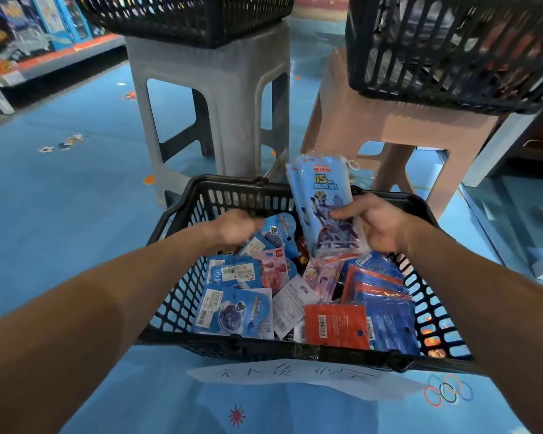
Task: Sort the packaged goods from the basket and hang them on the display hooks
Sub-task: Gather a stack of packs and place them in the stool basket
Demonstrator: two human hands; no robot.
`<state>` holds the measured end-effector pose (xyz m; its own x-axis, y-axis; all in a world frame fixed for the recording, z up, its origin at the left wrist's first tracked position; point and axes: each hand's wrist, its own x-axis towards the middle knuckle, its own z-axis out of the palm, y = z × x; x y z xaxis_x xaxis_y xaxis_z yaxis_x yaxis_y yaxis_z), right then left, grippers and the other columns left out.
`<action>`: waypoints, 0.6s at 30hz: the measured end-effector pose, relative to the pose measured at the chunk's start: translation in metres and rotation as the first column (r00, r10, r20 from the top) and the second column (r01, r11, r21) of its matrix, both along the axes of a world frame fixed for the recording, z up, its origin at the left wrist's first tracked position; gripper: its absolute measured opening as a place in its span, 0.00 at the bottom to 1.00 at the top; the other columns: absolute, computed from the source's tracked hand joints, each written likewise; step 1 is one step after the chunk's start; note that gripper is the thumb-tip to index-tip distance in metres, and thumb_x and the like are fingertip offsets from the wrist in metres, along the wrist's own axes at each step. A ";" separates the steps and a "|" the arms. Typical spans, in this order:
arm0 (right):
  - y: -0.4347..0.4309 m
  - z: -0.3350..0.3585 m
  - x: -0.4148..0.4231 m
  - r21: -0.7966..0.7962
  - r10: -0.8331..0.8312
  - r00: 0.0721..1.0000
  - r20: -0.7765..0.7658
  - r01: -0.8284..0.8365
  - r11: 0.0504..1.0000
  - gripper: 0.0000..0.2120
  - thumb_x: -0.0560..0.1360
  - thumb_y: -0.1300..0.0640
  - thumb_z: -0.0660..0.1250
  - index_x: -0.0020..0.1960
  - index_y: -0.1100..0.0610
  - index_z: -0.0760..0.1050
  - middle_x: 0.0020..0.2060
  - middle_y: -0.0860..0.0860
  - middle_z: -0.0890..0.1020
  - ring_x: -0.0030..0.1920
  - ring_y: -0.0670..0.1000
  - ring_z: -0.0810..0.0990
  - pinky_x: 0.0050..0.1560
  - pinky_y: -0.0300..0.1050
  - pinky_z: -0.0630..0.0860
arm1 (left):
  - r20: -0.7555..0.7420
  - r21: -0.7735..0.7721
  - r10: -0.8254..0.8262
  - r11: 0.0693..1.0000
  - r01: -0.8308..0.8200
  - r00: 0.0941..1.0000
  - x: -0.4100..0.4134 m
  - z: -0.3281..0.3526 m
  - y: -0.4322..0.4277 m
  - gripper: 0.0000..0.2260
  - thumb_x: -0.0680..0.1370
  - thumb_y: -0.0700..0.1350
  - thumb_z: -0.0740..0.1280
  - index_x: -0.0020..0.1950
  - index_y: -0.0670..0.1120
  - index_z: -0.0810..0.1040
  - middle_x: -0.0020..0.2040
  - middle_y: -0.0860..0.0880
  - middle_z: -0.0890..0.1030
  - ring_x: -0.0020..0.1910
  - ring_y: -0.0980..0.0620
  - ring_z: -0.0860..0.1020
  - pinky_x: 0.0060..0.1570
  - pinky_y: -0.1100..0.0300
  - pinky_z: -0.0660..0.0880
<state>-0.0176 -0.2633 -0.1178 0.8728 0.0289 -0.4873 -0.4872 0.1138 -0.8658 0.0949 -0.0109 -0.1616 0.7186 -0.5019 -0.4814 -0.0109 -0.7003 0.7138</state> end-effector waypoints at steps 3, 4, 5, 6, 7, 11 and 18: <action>-0.013 -0.005 -0.010 -0.069 0.008 0.998 -0.061 -0.013 0.998 0.27 0.64 0.60 0.71 0.63 0.65 0.74 0.48 0.60 0.83 0.49 0.60 0.82 0.64 0.60 0.74 | 0.180 0.489 -0.415 0.824 0.285 0.892 0.004 -0.030 0.010 0.22 0.79 0.53 0.71 0.66 0.41 0.75 0.64 0.43 0.79 0.61 0.43 0.78 0.55 0.55 0.74; -0.015 -0.007 -0.012 -0.101 0.010 0.997 -0.080 -0.018 0.995 0.30 0.64 0.59 0.70 0.65 0.66 0.74 0.51 0.62 0.83 0.50 0.62 0.82 0.64 0.60 0.74 | 0.143 0.565 -0.490 0.754 0.335 0.860 0.005 -0.040 0.012 0.26 0.77 0.55 0.74 0.69 0.43 0.73 0.66 0.45 0.77 0.64 0.44 0.77 0.59 0.55 0.74; -0.016 -0.009 -0.013 -0.123 0.008 0.996 -0.091 -0.020 0.992 0.33 0.63 0.59 0.70 0.67 0.68 0.74 0.53 0.63 0.82 0.51 0.62 0.82 0.62 0.60 0.76 | 0.092 0.596 -0.523 0.711 0.374 0.847 0.007 -0.049 0.014 0.32 0.74 0.57 0.76 0.72 0.45 0.71 0.69 0.46 0.76 0.66 0.45 0.76 0.64 0.54 0.74; -0.015 -0.009 -0.015 -0.134 0.007 0.996 -0.089 -0.019 0.991 0.33 0.63 0.59 0.69 0.68 0.68 0.75 0.54 0.64 0.83 0.51 0.62 0.83 0.57 0.57 0.80 | 0.051 0.607 -0.543 0.683 0.406 0.838 0.008 -0.055 0.015 0.38 0.71 0.59 0.78 0.75 0.48 0.68 0.71 0.48 0.75 0.67 0.46 0.75 0.68 0.52 0.73; -0.015 -0.010 -0.016 -0.136 0.015 0.996 -0.083 -0.026 0.990 0.32 0.64 0.59 0.69 0.67 0.67 0.76 0.54 0.63 0.83 0.50 0.62 0.84 0.52 0.54 0.82 | 0.033 0.618 -0.557 0.664 0.421 0.830 0.008 -0.061 0.015 0.43 0.68 0.60 0.80 0.77 0.49 0.65 0.72 0.49 0.74 0.68 0.47 0.75 0.69 0.50 0.73; -0.011 -0.014 -0.014 -0.130 0.038 0.994 -0.103 -0.052 0.990 0.29 0.65 0.58 0.69 0.66 0.64 0.78 0.55 0.62 0.85 0.51 0.60 0.86 0.49 0.52 0.82 | 0.040 0.663 -0.626 0.600 0.448 0.779 0.004 -0.068 0.008 0.52 0.65 0.62 0.81 0.82 0.52 0.58 0.77 0.49 0.68 0.74 0.46 0.70 0.72 0.48 0.71; -0.003 -0.013 -0.008 -0.195 0.029 0.989 -0.148 -0.058 0.979 0.29 0.64 0.58 0.72 0.66 0.63 0.78 0.57 0.62 0.85 0.53 0.62 0.85 0.60 0.56 0.79 | -0.091 0.605 -0.608 0.596 0.528 0.789 0.005 -0.045 0.010 0.40 0.67 0.58 0.81 0.76 0.56 0.69 0.74 0.53 0.70 0.71 0.48 0.72 0.69 0.48 0.72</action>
